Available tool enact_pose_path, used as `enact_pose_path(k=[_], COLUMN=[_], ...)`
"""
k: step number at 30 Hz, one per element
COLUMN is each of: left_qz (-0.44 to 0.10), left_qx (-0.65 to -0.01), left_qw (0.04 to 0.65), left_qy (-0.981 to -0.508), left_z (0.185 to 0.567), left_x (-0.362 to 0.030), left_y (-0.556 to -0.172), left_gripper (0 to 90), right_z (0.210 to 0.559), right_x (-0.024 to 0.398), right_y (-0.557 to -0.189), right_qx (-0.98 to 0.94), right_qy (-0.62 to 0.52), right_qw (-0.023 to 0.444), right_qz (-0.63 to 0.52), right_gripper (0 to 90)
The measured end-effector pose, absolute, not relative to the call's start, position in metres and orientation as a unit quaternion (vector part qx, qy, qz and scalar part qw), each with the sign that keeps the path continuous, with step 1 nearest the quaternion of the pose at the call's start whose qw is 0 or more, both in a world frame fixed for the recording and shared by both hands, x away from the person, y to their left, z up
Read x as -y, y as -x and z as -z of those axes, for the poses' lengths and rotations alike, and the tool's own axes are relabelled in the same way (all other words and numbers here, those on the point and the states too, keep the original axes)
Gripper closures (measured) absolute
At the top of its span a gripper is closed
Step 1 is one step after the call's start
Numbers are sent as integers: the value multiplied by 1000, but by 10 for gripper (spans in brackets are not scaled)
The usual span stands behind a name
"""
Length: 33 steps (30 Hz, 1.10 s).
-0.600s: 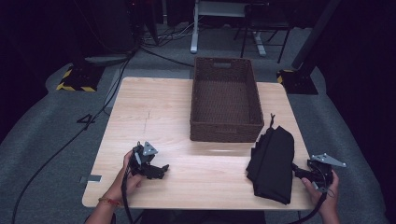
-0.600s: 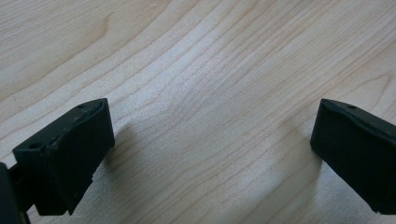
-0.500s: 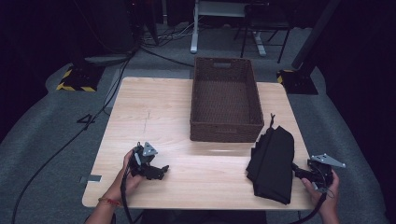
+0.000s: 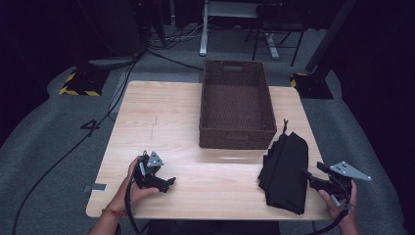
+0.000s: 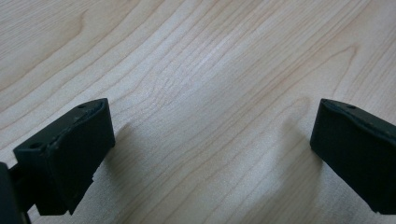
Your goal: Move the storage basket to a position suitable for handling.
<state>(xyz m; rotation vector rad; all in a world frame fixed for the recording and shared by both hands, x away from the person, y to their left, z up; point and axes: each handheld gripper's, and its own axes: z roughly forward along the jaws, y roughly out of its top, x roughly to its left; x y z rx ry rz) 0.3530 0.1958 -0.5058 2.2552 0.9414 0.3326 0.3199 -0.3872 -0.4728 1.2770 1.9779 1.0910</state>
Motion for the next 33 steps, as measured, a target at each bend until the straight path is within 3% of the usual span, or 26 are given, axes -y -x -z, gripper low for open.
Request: enact_pose_path(k=[3, 8, 16, 26, 33], left_qz=[-126, -124, -123, -117, -117], left_qx=[-356, -354, -338, -330, -328], left_qw=[330, 332, 332, 335, 334], left_qy=[-865, -866, -872, -875, -876], left_z=[506, 506, 505, 506, 506], left_x=[-196, -194, -188, -179, -177], left_y=[-352, -352, -351, -351, -350], left_gripper=[4, 4, 4, 4, 4], right_z=[475, 482, 484, 481, 471], right_x=[370, 346, 327, 285, 288], right_y=[-320, -322, -319, -320, -321], right_qx=[-781, -820, -825, -838, -833], right_qy=[-424, -385, -379, -350, -347], right_qw=[243, 222, 199, 183, 194], right_qz=[-390, -362, -370, -375, -384], right_gripper=[354, 499, 524, 474, 333])
